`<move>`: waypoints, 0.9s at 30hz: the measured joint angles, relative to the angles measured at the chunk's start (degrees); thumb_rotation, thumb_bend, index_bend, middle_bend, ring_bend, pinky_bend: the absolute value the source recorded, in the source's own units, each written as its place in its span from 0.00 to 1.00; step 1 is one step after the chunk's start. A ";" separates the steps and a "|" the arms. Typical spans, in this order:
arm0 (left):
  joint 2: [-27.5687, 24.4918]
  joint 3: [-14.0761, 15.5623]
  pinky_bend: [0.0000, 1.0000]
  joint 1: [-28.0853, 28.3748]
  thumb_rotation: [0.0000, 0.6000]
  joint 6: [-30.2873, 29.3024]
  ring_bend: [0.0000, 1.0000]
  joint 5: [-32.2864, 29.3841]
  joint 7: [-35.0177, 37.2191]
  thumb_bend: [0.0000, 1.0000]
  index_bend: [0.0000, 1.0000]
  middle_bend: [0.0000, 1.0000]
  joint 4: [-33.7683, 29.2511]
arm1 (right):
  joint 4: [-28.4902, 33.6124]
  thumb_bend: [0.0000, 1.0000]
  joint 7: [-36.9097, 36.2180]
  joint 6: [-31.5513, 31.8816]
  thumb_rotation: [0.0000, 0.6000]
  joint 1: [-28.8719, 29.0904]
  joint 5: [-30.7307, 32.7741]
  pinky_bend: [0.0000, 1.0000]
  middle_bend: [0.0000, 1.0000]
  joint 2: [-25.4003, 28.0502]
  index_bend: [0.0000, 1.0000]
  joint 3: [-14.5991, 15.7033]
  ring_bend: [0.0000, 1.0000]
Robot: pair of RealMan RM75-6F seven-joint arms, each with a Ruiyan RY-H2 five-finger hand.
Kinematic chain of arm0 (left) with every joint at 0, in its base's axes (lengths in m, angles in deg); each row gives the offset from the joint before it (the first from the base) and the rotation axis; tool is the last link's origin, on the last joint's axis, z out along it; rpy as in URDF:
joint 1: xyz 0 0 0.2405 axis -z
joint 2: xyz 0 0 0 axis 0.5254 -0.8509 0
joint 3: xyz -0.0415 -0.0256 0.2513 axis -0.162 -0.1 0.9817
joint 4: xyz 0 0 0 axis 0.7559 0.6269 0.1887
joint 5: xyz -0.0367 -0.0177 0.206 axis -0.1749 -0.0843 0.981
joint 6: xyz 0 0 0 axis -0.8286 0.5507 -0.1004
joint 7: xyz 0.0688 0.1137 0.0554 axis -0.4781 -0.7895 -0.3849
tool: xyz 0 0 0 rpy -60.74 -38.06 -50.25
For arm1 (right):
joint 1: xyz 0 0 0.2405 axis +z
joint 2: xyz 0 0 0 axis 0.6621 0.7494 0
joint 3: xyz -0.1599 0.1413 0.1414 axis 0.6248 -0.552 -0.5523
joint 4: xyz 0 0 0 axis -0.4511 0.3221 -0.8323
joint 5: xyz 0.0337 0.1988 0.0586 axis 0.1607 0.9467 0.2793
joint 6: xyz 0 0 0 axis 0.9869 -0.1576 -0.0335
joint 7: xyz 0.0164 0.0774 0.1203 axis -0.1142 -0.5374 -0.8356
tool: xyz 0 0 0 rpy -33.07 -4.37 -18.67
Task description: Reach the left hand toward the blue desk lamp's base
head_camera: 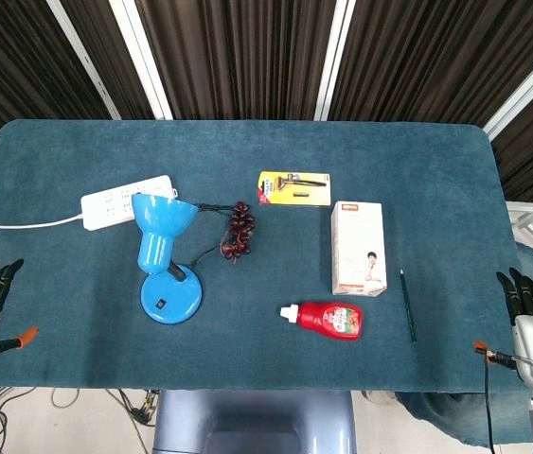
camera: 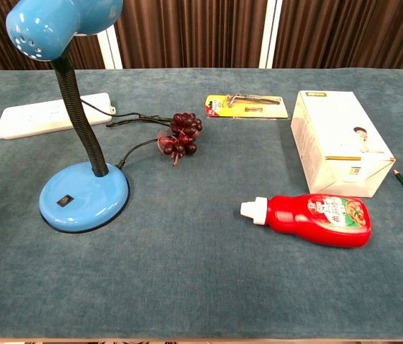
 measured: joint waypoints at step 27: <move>0.00 -0.11 0.14 -0.23 1.00 -0.33 0.04 -0.15 -0.32 0.08 0.02 0.13 -0.16 | 0.28 0.10 -0.12 0.23 1.00 -0.13 0.10 0.00 0.00 0.13 0.00 -0.07 0.00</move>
